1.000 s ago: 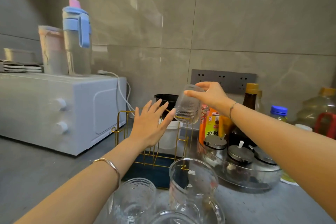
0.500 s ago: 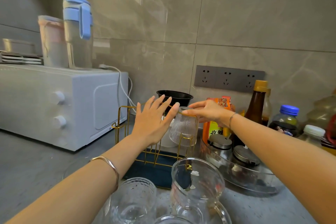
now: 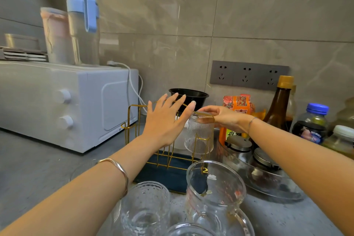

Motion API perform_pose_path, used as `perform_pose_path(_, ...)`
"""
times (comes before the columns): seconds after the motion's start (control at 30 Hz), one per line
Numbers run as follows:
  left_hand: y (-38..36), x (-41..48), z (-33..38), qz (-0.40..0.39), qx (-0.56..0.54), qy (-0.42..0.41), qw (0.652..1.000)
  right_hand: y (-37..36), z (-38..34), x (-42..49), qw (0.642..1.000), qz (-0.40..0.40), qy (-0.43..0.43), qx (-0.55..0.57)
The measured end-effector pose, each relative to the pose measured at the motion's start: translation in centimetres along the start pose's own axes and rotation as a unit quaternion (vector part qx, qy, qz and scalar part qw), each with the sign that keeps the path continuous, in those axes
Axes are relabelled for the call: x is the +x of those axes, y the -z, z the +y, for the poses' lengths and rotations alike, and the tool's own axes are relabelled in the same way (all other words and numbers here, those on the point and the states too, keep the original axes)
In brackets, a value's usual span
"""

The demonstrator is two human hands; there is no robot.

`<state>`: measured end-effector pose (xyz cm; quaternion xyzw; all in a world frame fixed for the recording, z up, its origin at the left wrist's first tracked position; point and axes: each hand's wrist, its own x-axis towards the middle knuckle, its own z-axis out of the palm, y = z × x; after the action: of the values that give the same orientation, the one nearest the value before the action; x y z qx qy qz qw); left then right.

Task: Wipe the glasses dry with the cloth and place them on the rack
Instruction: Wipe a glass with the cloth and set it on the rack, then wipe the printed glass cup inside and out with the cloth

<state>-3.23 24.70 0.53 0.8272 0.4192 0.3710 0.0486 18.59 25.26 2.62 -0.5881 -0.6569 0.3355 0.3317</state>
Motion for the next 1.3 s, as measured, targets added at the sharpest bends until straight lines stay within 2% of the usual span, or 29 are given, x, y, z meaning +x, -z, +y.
perform_pose_path(0.13,0.0,0.0,0.0,0.003,-0.001,-0.002,1.0,-0.8,0.5,-0.1,0.999,-0.009,0.001,0.045)
perform_pose_path(0.7,0.0,0.1,-0.4,-0.025,0.018,-0.003,1.0,-1.8,1.1,-1.5,0.986,0.068,0.011,0.15)
perform_pose_path(1.0,2.2,-1.8,2.5,-0.066,-0.001,-0.002,0.998,-0.4,-3.1,-8.4,0.981,0.11,0.025,0.16)
perform_pose_path(1.3,5.1,-8.3,6.9,-0.107,-0.07,-0.026,0.991,-1.8,-5.0,-18.5,0.986,0.08,0.007,0.145)
